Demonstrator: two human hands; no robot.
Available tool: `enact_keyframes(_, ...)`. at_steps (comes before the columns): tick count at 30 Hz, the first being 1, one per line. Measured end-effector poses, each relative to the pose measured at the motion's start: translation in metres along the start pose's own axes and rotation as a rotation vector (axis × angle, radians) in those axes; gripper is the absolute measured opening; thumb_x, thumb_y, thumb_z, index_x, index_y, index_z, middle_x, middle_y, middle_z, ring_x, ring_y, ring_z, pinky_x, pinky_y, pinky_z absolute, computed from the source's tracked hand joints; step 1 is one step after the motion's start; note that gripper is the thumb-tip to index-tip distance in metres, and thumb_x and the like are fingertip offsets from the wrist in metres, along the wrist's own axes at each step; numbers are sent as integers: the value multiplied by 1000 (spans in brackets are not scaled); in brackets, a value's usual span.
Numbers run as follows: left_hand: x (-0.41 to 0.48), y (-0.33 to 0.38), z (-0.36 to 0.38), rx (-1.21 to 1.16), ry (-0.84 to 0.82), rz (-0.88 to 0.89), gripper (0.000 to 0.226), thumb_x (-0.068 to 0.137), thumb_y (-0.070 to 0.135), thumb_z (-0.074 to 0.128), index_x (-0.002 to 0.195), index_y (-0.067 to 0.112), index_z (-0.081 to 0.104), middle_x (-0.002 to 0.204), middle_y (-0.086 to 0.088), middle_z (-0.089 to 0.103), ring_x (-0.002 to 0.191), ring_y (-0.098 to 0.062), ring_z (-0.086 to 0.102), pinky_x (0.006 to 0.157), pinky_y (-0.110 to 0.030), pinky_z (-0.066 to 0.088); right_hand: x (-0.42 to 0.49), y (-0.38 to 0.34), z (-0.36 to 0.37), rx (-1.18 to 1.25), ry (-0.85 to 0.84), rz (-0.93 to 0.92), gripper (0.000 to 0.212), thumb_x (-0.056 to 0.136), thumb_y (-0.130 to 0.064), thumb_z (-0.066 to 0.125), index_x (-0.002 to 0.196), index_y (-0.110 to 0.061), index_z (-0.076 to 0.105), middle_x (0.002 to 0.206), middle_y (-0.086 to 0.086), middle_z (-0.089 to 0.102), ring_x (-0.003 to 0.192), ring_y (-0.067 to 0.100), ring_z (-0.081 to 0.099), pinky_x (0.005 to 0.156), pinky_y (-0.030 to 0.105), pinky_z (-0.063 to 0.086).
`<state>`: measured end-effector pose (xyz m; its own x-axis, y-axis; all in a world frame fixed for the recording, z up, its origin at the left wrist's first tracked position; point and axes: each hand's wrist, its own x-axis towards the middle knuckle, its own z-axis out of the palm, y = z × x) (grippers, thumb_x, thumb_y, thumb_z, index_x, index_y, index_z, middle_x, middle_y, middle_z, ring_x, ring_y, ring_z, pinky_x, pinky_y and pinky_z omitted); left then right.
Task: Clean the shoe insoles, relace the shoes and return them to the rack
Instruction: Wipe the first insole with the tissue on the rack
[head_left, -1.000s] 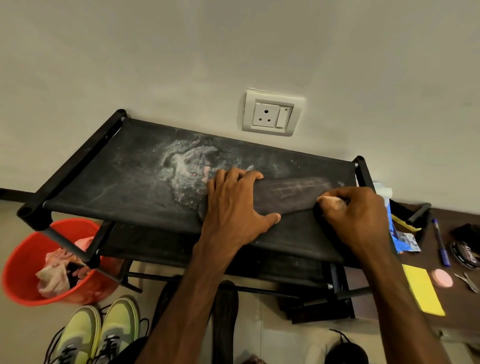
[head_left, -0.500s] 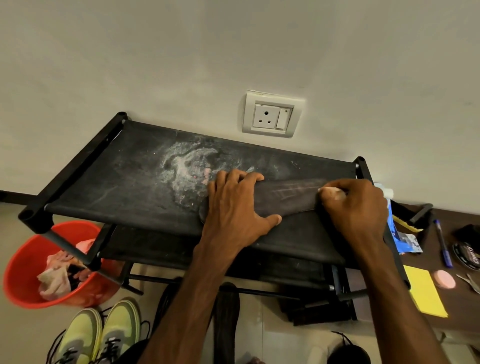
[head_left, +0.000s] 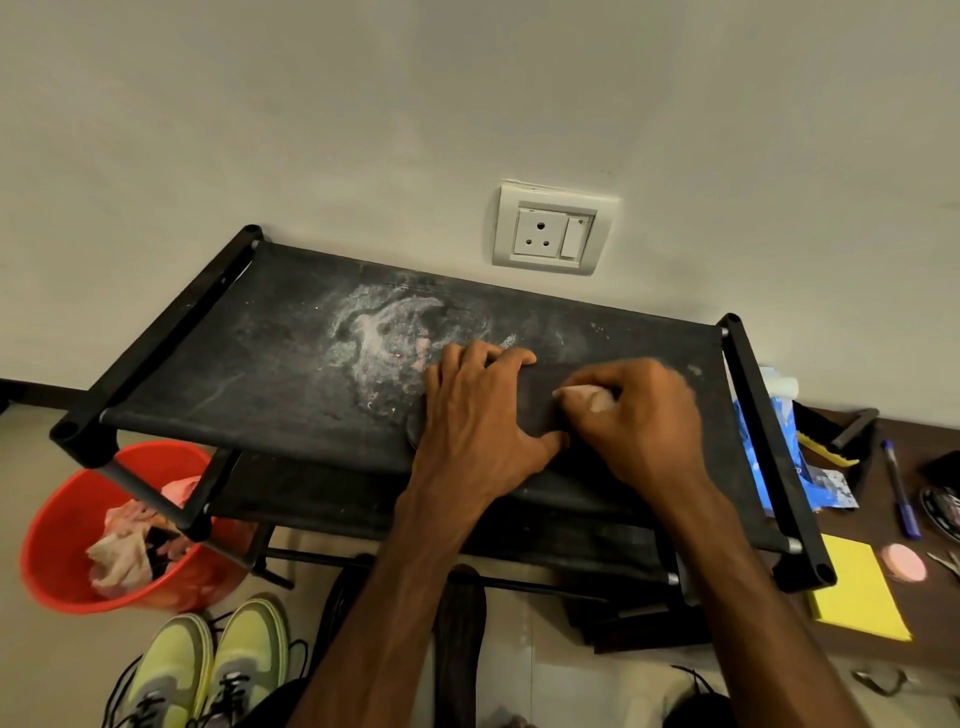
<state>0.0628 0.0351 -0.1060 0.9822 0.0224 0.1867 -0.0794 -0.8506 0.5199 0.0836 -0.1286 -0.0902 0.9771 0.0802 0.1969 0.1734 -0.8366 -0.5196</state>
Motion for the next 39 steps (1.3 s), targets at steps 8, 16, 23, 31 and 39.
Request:
enact_keyframes(8,0,1,1,9,25,1,83,64,68,79,136,37,51,132,8,48,124,-17,35,105,-31,22,2,16,-12,-94,131,85,22,78,-33,58,81,-25,78,65,-1,69,65,22,67,63,40,58)
enact_keyframes(16,-1,1,0,-16,27,6,84,64,65,80,138,34,52,131,7,49,124,-17,36,105,-32,23,2,16,-7,78,14,10,13,80,-39,69,87,-37,80,74,-15,74,73,4,71,68,39,61)
enact_keyframes(23,-1,3,1,-5,38,10,85,64,67,80,138,36,50,133,7,47,125,-16,34,103,-30,21,7,36,-25,-58,224,192,28,79,-33,53,83,-22,78,67,0,71,67,23,67,67,44,60)
enact_keyframes(31,0,1,2,-15,21,10,78,67,61,78,136,34,53,131,7,49,123,-17,36,103,-30,24,3,-4,7,76,-31,-58,13,82,-32,70,89,-30,81,77,-14,75,69,2,69,64,36,61)
enact_keyframes(39,-1,3,0,-7,32,14,83,64,68,79,135,36,52,132,7,48,124,-17,35,103,-32,23,20,46,-31,-69,234,248,22,88,-23,59,93,-19,81,83,8,76,80,29,69,79,44,58)
